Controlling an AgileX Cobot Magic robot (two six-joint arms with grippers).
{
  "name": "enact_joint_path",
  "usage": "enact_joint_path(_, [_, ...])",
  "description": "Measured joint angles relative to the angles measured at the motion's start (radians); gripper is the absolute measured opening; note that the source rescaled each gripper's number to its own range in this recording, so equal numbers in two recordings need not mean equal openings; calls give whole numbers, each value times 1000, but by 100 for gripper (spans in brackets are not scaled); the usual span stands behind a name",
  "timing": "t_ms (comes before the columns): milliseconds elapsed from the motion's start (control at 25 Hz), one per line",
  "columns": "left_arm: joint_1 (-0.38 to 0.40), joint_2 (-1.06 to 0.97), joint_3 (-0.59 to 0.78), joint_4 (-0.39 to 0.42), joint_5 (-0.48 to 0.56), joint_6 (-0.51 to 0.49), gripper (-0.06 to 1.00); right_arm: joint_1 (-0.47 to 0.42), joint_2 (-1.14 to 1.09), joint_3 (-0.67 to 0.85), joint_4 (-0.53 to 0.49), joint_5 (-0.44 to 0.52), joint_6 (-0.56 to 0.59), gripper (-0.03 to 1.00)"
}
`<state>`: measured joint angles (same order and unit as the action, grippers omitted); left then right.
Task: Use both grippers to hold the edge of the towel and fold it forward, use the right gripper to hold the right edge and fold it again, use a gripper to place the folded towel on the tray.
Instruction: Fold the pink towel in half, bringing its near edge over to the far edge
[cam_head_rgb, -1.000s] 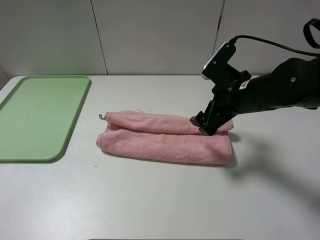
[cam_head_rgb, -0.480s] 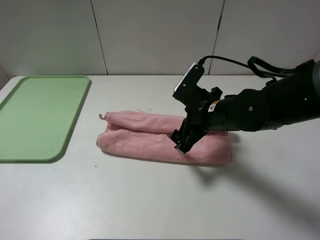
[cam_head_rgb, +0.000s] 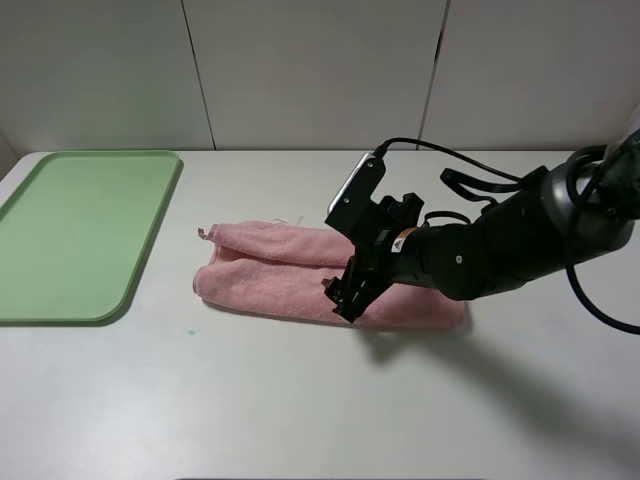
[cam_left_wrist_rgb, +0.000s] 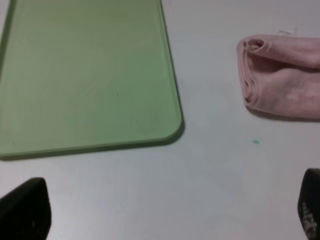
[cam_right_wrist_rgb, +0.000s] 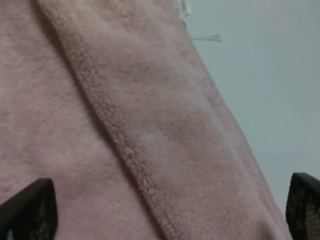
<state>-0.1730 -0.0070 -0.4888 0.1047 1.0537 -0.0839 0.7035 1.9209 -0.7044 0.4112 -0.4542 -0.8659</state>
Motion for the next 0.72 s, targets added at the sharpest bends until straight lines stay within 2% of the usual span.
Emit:
enact_joint_path(280, [0,0,0,0,0,0,100,0,65,0,1,-134,0,100])
enact_joint_path(720, [0,0,0,0,-1,0,100,-53,129,0,-15,-247,7,100])
